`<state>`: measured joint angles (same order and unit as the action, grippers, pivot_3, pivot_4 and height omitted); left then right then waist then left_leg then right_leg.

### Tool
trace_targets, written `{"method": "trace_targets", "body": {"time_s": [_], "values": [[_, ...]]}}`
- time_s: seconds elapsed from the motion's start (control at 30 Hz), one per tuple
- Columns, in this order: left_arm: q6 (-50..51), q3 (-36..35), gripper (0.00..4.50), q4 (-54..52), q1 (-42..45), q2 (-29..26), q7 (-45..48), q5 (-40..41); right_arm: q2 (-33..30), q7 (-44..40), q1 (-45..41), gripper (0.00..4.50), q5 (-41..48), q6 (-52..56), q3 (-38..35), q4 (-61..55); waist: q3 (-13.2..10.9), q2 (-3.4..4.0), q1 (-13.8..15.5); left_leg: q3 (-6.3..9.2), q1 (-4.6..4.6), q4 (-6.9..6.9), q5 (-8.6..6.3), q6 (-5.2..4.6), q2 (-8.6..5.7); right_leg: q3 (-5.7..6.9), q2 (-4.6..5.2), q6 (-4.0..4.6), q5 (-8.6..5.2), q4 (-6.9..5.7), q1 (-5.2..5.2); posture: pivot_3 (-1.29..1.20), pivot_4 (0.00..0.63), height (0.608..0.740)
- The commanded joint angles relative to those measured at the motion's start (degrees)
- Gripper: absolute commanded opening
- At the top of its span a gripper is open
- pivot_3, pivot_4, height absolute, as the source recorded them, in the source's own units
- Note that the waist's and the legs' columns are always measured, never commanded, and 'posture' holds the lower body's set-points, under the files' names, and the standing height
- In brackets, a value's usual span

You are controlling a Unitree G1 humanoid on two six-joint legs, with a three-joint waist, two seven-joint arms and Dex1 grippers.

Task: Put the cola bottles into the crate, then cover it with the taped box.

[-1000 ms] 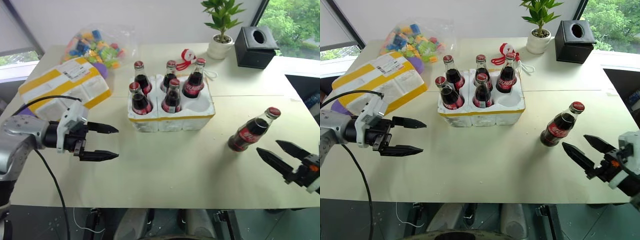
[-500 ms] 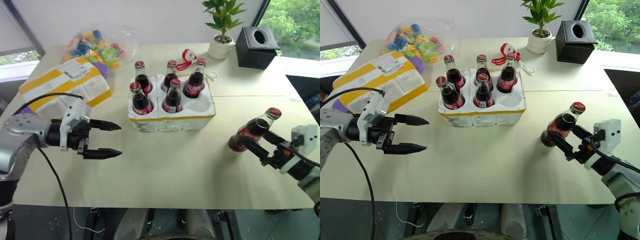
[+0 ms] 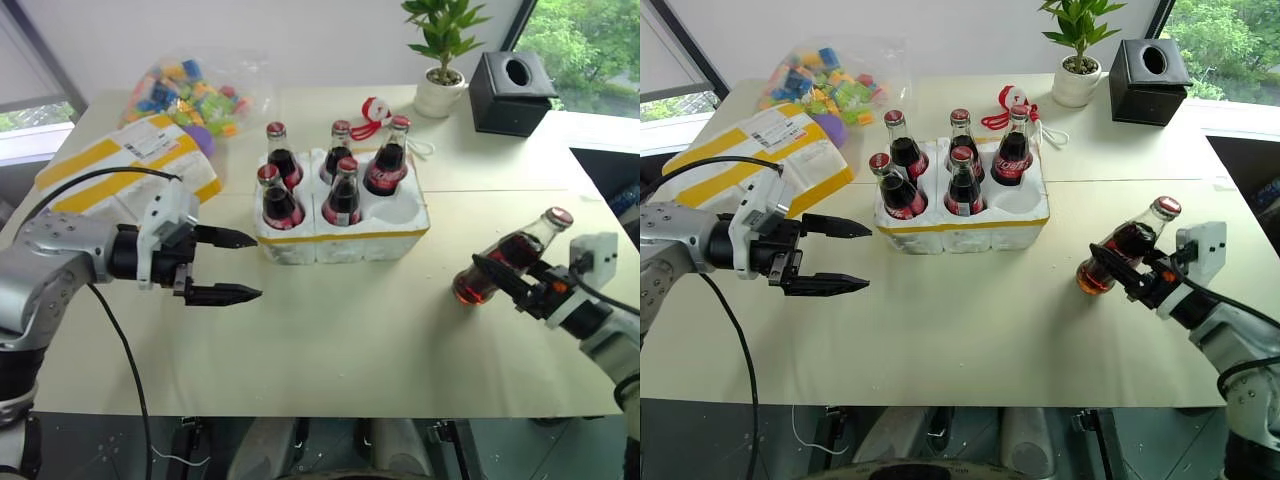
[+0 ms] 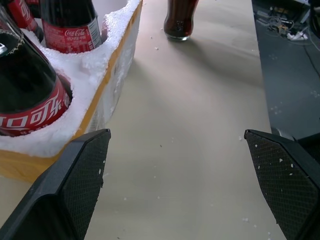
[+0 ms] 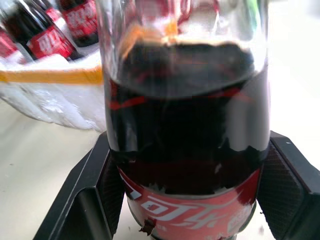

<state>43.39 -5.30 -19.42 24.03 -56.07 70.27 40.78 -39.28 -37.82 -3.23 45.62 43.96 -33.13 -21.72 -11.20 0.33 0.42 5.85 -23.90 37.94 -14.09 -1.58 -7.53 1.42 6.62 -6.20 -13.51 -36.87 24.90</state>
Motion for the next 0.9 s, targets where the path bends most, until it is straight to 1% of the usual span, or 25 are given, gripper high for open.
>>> {"method": "trace_targets", "body": {"time_s": [0.03,0.17,0.27,0.4,0.57,0.63,0.9], "values": [[0.04,-1.28,4.50,-1.59,1.20,-0.11,-0.86,1.13,-4.20,1.10,-8.96,2.87,8.05,1.19,-3.11,-3.37,0.00,0.01,0.17,0.01,0.00,-0.01,0.00,0.00,0.00,0.01,0.00,0.01,0.00,-0.02,0.01,0.00,0.150,0.732],[0.10,-1.35,4.50,-1.69,1.51,0.04,-1.70,1.19,-5.60,3.21,-20.29,2.87,10.81,3.11,2.29,-1.74,-0.02,-0.05,0.24,0.01,-0.03,-0.07,0.00,0.01,0.04,0.03,-0.03,0.01,-0.01,0.01,0.04,0.00,0.150,0.732],[0.19,-1.45,4.50,-2.00,1.55,0.01,-2.41,1.37,-5.11,2.56,-26.58,2.87,8.59,2.49,8.45,0.29,-0.03,-0.06,0.23,0.01,-0.05,-0.06,0.00,0.00,0.04,0.03,-0.01,0.01,-0.01,0.06,0.03,0.00,0.150,0.732],[0.32,-2.47,4.50,-2.66,0.97,-0.30,-3.26,1.96,-1.69,1.53,-32.70,2.87,3.92,-0.19,16.98,4.96,-0.05,-0.10,0.30,0.01,-0.06,-0.05,0.00,0.00,0.02,0.04,-0.01,0.01,0.00,0.08,0.02,0.00,0.150,0.732],[0.18,-3.54,4.50,-2.91,0.24,-0.70,-4.13,2.25,0.66,-0.60,-34.87,2.87,0.43,-2.10,22.04,7.79,-0.05,-0.10,0.29,0.01,-0.17,-0.03,0.02,0.04,0.00,0.04,0.00,0.01,0.01,0.06,0.13,0.00,0.150,0.732],[0.50,-4.20,4.50,-3.29,0.02,-0.80,-4.69,2.79,1.51,-1.41,-35.10,2.87,-1.49,-2.99,23.85,9.49,-0.05,-0.10,0.22,0.01,-0.22,-0.03,0.20,0.33,-0.01,0.03,0.00,0.01,0.01,0.06,0.18,0.00,0.150,0.732],[1.19,-6.46,4.50,-4.14,-1.63,-1.62,-5.79,4.06,2.51,-5.23,-35.04,2.87,-7.10,-6.49,26.59,15.72,-0.05,-0.11,0.19,0.01,-0.24,-0.03,0.21,0.36,-0.01,0.03,-0.02,0.01,0.02,-0.05,0.26,0.00,0.150,0.732]]}}
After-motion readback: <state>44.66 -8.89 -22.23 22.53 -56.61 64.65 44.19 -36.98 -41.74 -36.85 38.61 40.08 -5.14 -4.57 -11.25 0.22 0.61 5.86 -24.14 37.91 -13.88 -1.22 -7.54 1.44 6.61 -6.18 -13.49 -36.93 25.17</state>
